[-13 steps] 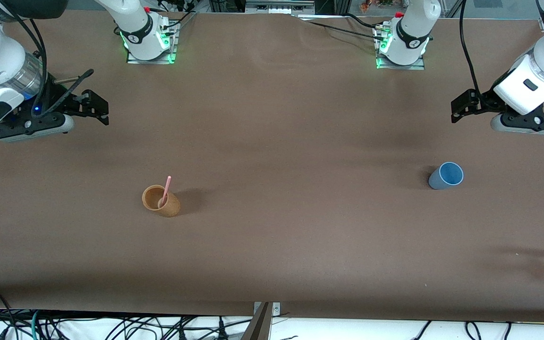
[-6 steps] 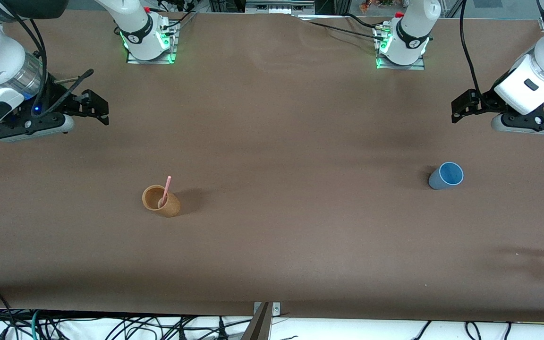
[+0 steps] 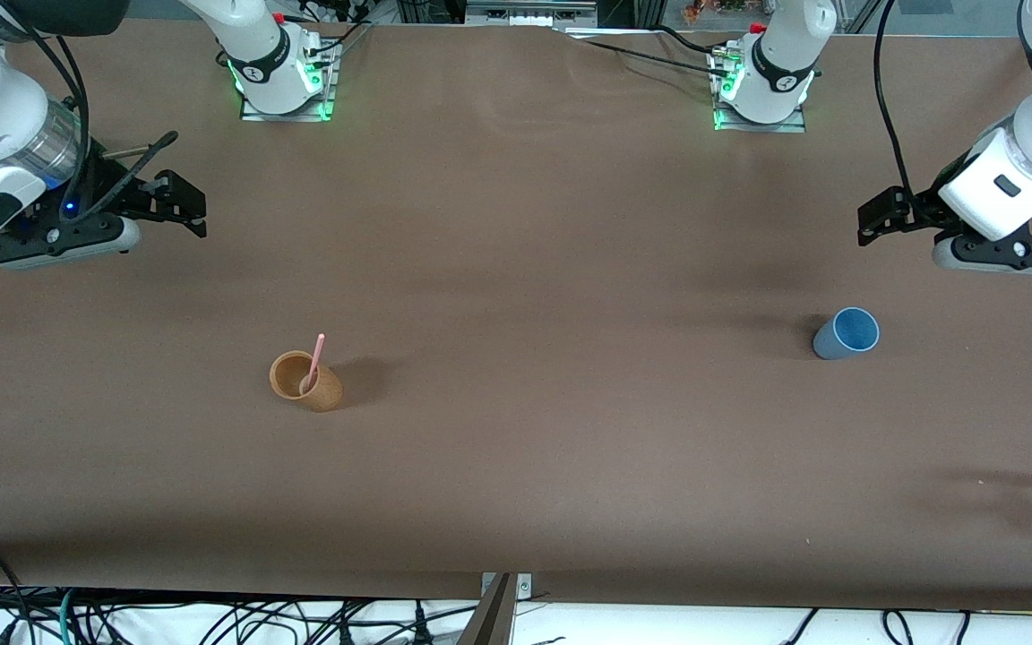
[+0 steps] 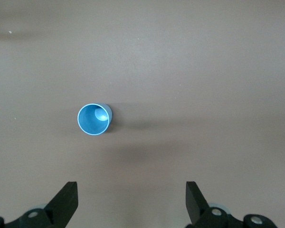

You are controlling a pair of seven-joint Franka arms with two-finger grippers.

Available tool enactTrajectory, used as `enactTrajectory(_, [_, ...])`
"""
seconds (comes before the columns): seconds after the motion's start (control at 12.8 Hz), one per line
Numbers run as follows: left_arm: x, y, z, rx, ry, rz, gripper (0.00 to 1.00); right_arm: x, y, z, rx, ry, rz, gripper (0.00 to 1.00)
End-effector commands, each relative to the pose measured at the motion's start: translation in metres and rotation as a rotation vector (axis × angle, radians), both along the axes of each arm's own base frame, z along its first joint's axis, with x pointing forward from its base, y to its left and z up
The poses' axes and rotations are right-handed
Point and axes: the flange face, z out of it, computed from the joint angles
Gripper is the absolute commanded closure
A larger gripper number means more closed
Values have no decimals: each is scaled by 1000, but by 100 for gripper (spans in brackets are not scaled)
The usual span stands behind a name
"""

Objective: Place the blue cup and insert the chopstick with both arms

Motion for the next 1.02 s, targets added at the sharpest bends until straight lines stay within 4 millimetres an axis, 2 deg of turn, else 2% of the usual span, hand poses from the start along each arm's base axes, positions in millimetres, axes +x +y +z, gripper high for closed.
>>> enactTrajectory(0.0, [16,26,-16,-22,37,49,0,2,-2,4,-6,-8,-15,0])
enactTrajectory(0.16, [18,30,-18,-26,34,19,0,2,-2,4,-6,-8,-15,0])
enactTrajectory(0.24, [19,41,-20,-24,36,-14,0,2,-2,4,-6,-8,-16,0])
enactTrajectory(0.31, [22,54,-28,-2,46,-46,0,2,-2,4,-6,-8,-15,0])
enactTrajectory(0.47, [32,66,-44,63,31,-125,0,2,-2,4,-6,-8,-15,0])
enactTrajectory(0.71, [49,99,-96,66,58,-183,0,2,-2,4,-6,-8,-15,0])
enactTrajectory(0.78, [50,101,-113,64,41,-210,0,2,-2,4,-6,-8,-15,0])
enactTrajectory(0.94, [45,115,-166,60,-19,-261,0,2,-2,4,-6,-8,-15,0])
